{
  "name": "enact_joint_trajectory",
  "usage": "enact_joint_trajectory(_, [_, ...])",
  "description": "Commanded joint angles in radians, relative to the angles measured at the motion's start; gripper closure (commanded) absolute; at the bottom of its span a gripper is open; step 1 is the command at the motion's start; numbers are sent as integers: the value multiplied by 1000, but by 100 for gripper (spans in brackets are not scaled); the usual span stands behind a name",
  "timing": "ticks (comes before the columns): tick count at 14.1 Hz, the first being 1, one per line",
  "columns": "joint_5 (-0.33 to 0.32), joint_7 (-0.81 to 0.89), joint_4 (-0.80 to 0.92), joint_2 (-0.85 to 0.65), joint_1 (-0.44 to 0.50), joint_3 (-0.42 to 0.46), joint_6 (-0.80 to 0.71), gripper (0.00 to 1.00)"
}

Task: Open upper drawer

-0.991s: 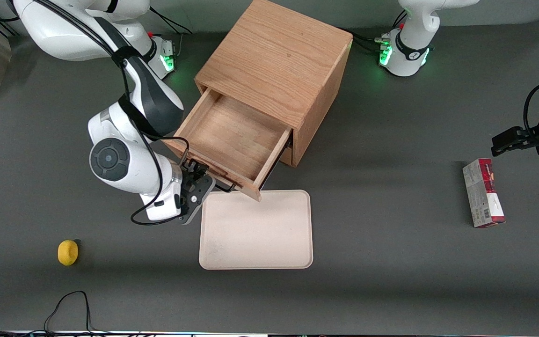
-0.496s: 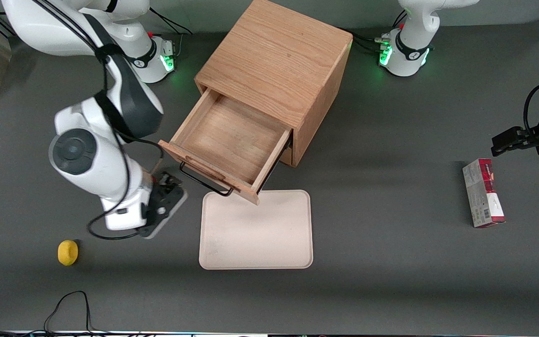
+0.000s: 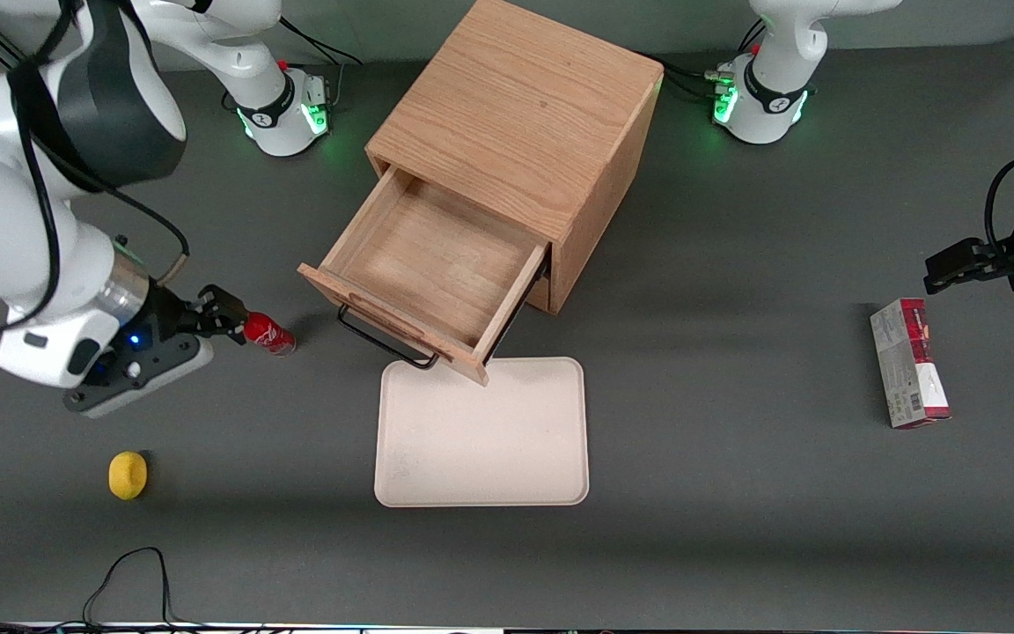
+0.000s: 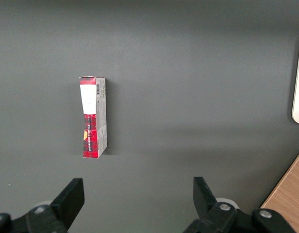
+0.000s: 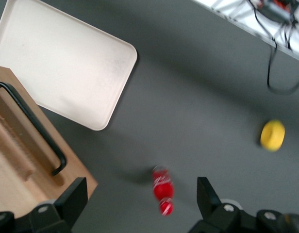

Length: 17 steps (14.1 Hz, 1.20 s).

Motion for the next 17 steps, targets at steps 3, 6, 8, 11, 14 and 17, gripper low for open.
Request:
enact_joint_trajectory(3, [19, 83, -277, -230, 5, -76, 19, 0])
enact_joint_trajectory(6, [19, 87, -322, -288, 5, -141, 14, 0])
enact_joint_trajectory(8, [63, 119, -360, -322, 5, -214, 23, 0])
enact_joint_trajectory(11, [88, 138, -400, -359, 6, -294, 11, 0])
enact_joint_trajectory(14, [-5, 126, -400, -362, 5, -290, -11, 0])
enact_joint_trajectory(17, [-2, 130, -367, -341, 5, -291, -14, 0])
